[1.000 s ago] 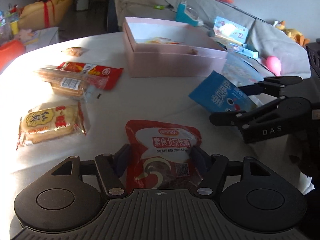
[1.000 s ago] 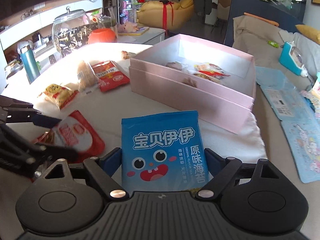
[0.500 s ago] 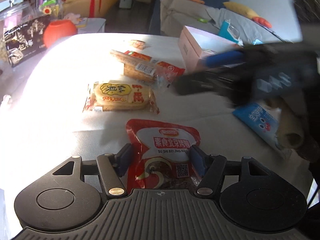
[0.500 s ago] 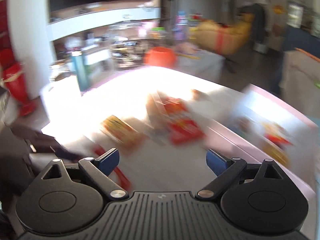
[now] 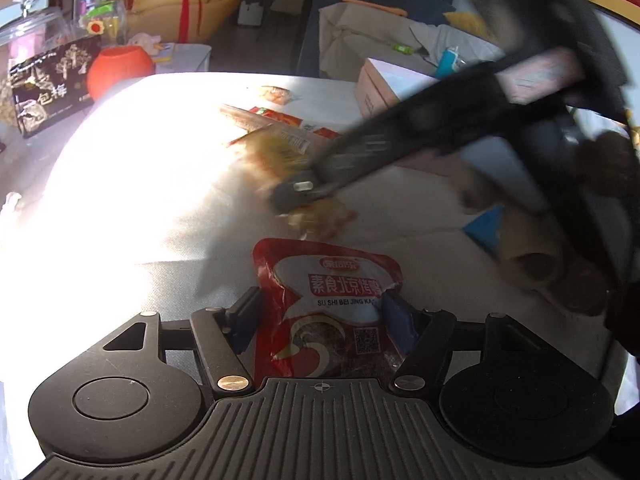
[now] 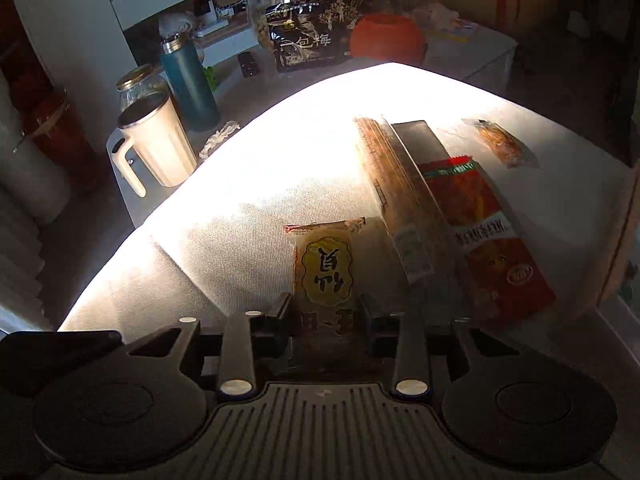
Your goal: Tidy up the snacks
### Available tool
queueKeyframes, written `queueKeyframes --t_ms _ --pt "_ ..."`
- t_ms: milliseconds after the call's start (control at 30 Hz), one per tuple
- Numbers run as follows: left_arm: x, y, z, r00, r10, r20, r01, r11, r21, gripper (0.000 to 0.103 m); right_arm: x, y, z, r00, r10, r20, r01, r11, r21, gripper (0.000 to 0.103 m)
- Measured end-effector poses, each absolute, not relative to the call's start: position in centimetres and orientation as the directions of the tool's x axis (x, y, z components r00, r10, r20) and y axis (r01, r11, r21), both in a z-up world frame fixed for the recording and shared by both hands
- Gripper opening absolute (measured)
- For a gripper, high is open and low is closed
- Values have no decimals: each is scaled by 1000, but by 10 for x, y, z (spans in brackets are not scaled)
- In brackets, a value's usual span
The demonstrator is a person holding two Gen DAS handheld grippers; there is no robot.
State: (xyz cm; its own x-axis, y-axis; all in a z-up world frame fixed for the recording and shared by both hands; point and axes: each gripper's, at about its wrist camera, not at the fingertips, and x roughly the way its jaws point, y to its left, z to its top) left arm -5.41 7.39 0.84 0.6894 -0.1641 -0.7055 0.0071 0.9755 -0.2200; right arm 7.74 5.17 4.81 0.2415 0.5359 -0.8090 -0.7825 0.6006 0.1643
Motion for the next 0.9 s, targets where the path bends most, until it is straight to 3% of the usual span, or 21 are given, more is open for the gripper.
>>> queueKeyframes --t_ms 167,300,433,500,733,800,900 --pt "-51 65 9 690 -145 -709 19 983 -182 77 65 -32 62 357 508 -784 -698 702 138 34" --pt "-36 49 8 679 -108 -726 47 993 -104 88 54 -88 56 406 460 -790 -623 772 129 34" --pt "-26 39 9 671 -95 -736 80 995 -56 85 38 -122 54 451 445 -774 -581 804 125 34" --pt "-27 43 13 668 -137 -731 94 991 -100 72 32 -129 56 468 445 -764 -570 812 123 34" --pt "-33 46 35 708 -214 -673 127 976 -177 52 28 -130 77 512 476 -715 -571 810 131 34" --pt "-34 45 45 731 -215 -648 135 976 -171 33 28 -131 83 518 489 -702 -573 807 140 34" --pt "-32 45 57 740 -188 -646 134 982 -132 24 27 -131 90 502 520 -691 -584 793 173 34"
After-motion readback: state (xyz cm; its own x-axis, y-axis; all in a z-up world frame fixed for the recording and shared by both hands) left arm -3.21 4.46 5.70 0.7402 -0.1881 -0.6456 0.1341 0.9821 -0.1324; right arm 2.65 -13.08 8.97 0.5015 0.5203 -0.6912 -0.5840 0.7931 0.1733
